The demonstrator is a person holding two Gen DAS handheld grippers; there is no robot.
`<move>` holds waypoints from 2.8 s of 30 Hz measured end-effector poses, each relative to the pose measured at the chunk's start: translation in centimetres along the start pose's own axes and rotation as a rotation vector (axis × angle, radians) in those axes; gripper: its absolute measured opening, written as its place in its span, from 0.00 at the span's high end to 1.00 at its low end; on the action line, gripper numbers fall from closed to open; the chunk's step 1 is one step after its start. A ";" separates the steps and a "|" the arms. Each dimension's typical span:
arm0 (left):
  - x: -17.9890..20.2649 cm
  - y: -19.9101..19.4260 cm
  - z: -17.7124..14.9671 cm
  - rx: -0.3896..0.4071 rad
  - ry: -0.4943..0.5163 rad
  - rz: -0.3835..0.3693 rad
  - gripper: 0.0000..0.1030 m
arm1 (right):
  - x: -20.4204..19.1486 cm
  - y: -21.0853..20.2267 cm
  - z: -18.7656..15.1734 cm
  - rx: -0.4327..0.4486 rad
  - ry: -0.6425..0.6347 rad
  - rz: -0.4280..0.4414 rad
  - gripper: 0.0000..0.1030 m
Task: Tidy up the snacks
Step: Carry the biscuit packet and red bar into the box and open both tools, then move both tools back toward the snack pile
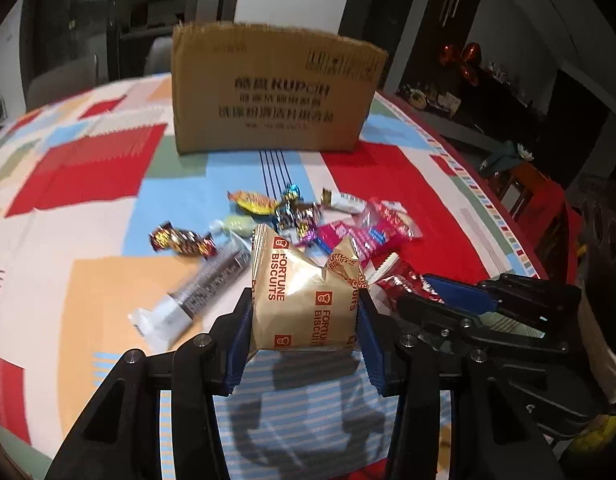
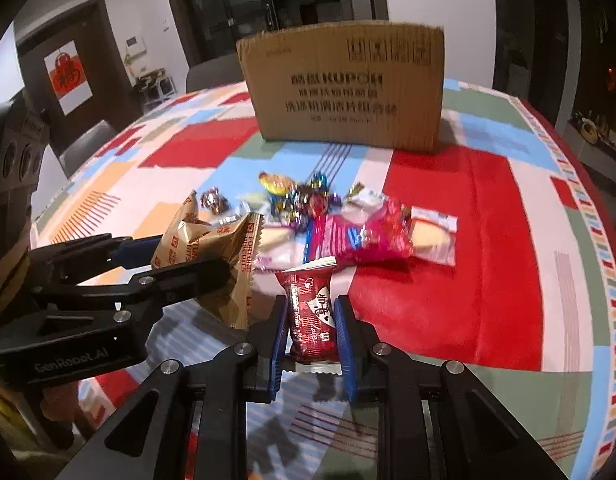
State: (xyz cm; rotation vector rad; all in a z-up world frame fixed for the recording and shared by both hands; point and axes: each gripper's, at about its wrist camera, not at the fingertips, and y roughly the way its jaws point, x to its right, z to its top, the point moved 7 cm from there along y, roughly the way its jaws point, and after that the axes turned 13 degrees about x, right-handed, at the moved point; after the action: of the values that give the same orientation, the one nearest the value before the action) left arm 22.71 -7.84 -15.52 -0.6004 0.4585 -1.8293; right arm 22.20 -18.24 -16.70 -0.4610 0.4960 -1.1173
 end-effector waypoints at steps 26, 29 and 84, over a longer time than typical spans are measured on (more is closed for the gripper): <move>0.0 -5.6 13.9 0.271 0.077 0.069 0.54 | 0.2 -6.5 13.4 0.329 -0.004 -0.053 0.76; -0.2 -5.7 16.0 0.297 0.094 0.077 0.54 | 0.5 -6.4 15.5 0.354 0.010 -0.048 0.76; -4.7 1.6 24.2 0.208 0.077 0.092 0.28 | 3.8 2.7 24.4 0.200 0.023 -0.067 0.61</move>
State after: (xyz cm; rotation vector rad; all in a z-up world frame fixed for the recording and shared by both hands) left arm 39.76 -4.35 1.96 -0.3617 0.3361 -1.7889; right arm 39.87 -18.25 0.74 -0.2923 0.3869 -1.2241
